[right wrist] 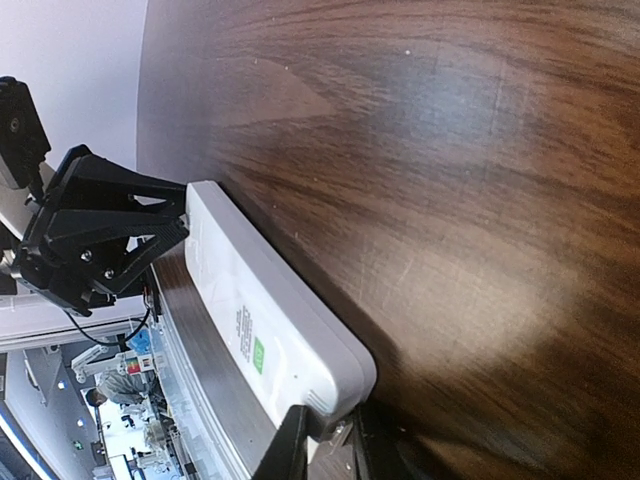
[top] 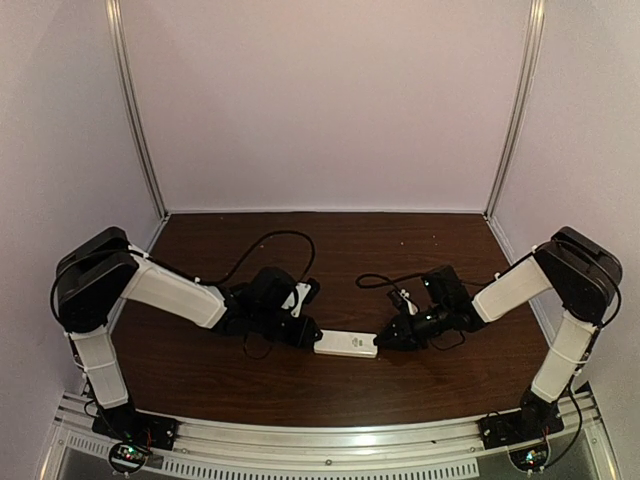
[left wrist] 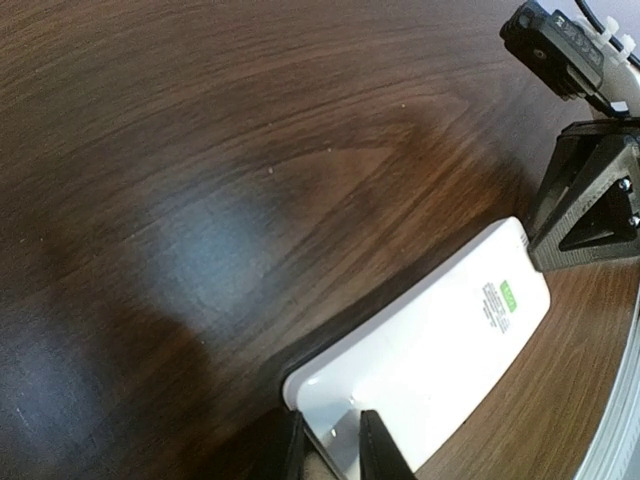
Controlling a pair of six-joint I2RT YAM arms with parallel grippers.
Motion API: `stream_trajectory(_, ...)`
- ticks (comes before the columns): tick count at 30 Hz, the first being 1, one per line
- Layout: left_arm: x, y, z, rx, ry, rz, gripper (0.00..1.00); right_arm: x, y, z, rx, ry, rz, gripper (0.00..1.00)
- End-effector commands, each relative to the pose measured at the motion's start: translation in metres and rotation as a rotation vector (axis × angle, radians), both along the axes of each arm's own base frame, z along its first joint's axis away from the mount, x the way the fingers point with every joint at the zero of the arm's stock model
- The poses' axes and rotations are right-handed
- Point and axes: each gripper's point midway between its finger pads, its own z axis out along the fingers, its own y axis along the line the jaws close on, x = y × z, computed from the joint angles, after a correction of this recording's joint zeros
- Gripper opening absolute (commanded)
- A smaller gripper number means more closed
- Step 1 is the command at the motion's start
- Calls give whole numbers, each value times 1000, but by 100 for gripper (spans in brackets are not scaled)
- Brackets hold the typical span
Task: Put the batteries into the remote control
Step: Adjust the remote control at the center of the board.
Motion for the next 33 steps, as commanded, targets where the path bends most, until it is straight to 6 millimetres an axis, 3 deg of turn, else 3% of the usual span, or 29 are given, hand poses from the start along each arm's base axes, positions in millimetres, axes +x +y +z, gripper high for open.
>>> stream_trajectory(1,-58,-45,-17,-72,86,-209,21,-7,28,8,71,-63,76,16)
stream_trajectory(10,-59,-42,-9,-82,82,-195,25,2,24,14,53,-93,55,19)
stream_trajectory(14,-51,-29,-2,-63,56,-168,33,13,16,20,44,-113,31,23)
stream_trajectory(20,-27,-7,20,-9,-42,-114,58,27,1,37,36,-150,-9,35)
stream_trajectory(23,-12,2,38,29,-134,-111,76,36,-8,55,46,-195,-32,43)
stream_trajectory(26,-8,2,62,52,-247,-191,96,47,-20,77,62,-250,-72,60)
stream_trajectory(33,11,1,112,99,-488,-252,97,62,-46,137,28,-465,-140,72)
